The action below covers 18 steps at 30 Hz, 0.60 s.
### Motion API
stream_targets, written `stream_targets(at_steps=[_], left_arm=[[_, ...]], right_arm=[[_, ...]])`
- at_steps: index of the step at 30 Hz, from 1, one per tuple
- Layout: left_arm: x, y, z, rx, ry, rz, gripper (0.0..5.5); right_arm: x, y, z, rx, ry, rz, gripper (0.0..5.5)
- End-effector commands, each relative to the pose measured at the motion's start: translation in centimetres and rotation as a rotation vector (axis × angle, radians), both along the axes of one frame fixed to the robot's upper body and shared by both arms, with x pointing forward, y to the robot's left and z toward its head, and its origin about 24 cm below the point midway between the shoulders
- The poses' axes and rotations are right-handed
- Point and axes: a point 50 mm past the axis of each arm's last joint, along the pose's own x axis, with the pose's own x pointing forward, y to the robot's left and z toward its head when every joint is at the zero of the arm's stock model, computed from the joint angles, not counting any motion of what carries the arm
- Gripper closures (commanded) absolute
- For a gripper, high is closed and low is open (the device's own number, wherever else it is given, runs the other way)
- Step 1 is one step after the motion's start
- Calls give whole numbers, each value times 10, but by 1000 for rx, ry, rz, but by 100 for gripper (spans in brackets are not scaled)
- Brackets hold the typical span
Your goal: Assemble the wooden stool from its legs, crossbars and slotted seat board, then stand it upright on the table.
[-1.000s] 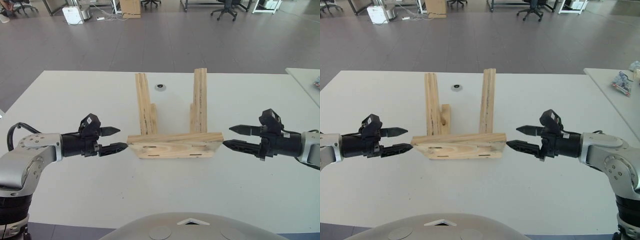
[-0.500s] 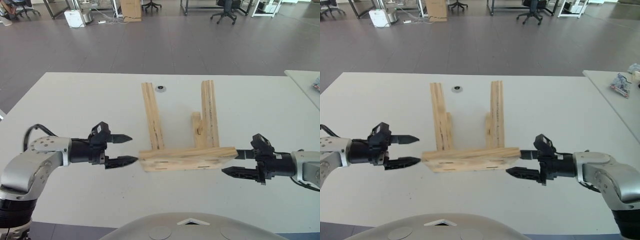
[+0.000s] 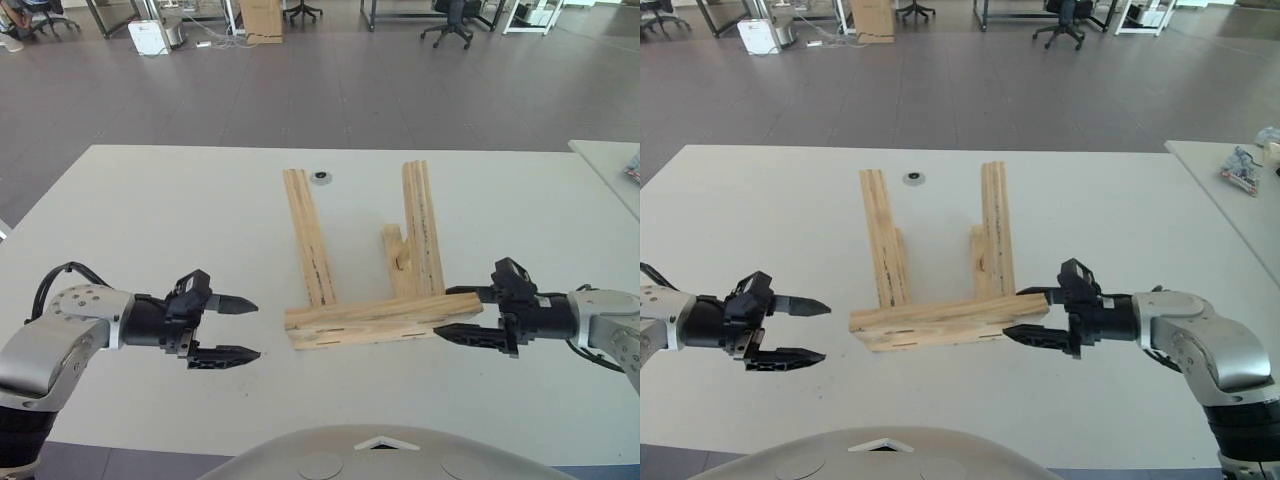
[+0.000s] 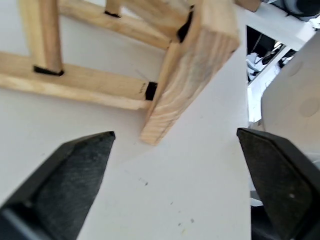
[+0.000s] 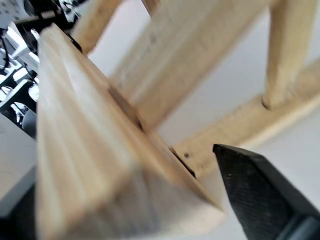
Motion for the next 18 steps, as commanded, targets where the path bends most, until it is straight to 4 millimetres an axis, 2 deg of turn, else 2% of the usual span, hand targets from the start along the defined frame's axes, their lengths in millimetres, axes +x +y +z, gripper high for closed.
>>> stream_targets(at_steps=[1, 7, 11, 15, 18], left_arm=[[4, -7, -6, -14, -48, 28, 96], [10, -15, -22, -55, -67, 46, 96], [5, -25, -30, -67, -41, -33, 96], [18, -31, -40, -58, -135, -40, 96], [26, -26, -48, -19, -192, -39, 96]], right_arm=[[-6, 4, -4, -8, 17, 58, 187], [-6, 7, -11, -14, 23, 82, 277], [0, 9, -12, -18, 0, 90, 300], [2, 12, -13, -7, -5, 100, 307], [2, 13, -12, 1, -4, 111, 314]])
